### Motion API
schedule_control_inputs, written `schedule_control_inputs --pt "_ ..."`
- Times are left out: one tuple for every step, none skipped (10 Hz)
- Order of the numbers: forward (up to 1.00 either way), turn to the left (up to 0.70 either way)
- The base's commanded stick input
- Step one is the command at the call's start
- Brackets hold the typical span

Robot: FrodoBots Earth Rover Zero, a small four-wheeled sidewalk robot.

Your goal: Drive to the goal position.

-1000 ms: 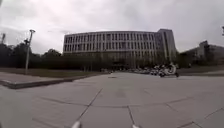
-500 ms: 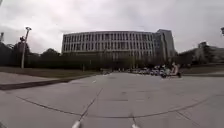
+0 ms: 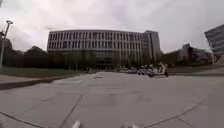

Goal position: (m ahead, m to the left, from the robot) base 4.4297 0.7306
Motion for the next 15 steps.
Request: schedule_control_inputs --pt "0.70 0.00" --pt "0.70 0.00" --pt "0.70 0.00" --pt "0.70 0.00" --pt "0.70 0.00" --pt "0.70 0.00" --pt "0.70 0.00" --pt "0.70 0.00" --pt "0.70 0.00" --pt "0.70 0.02" --pt "0.70 0.04" --pt "0.70 0.05" --pt "0.70 0.05" --pt "0.70 0.03" --pt "0.70 0.02"
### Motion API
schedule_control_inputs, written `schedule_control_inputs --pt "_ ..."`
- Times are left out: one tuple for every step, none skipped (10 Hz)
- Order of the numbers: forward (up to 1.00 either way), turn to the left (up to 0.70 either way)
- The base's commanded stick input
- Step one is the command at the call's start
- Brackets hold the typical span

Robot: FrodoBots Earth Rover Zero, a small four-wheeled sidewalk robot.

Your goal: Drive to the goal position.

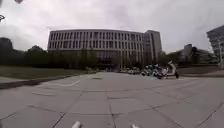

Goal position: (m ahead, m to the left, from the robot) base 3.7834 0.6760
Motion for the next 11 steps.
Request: schedule_control_inputs --pt "0.70 0.00" --pt "0.70 0.00" --pt "0.70 0.00" --pt "0.70 0.00" --pt "0.70 0.00" --pt "0.70 0.00" --pt "0.70 0.00" --pt "0.70 0.00" --pt "0.70 0.00" --pt "0.70 0.00" --pt "0.70 0.00"
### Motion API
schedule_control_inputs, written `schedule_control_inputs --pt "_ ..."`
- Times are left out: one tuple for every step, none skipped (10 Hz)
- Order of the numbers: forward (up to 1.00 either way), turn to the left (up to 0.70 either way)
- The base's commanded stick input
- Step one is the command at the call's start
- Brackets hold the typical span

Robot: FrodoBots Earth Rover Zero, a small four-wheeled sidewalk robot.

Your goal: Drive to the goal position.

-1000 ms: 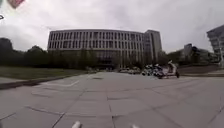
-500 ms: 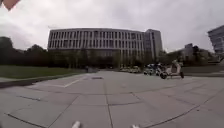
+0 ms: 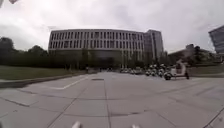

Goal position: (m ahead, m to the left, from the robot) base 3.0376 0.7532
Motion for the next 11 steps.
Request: schedule_control_inputs --pt "0.70 0.00" --pt "0.70 0.00" --pt "0.70 0.00" --pt "0.70 0.00" --pt "0.70 0.00" --pt "0.70 0.00" --pt "0.70 0.00" --pt "0.70 0.00" --pt "0.70 0.00" --pt "0.70 0.00" --pt "0.70 0.00"
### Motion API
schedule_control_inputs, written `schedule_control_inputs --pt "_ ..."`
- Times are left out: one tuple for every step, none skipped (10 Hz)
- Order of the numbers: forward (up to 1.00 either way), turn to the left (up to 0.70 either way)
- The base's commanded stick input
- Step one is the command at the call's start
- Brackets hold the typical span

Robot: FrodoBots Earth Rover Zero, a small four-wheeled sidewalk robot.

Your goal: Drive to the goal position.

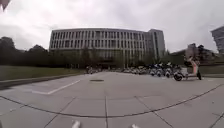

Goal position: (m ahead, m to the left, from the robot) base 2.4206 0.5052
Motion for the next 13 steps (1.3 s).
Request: schedule_control_inputs --pt "0.70 0.00" --pt "0.70 0.00" --pt "0.70 0.00" --pt "0.70 0.00" --pt "0.70 0.00" --pt "0.70 0.00" --pt "0.70 0.00" --pt "0.70 0.00" --pt "0.70 0.00" --pt "0.70 0.00" --pt "0.70 0.00" --pt "0.70 0.00" --pt "0.70 0.00"
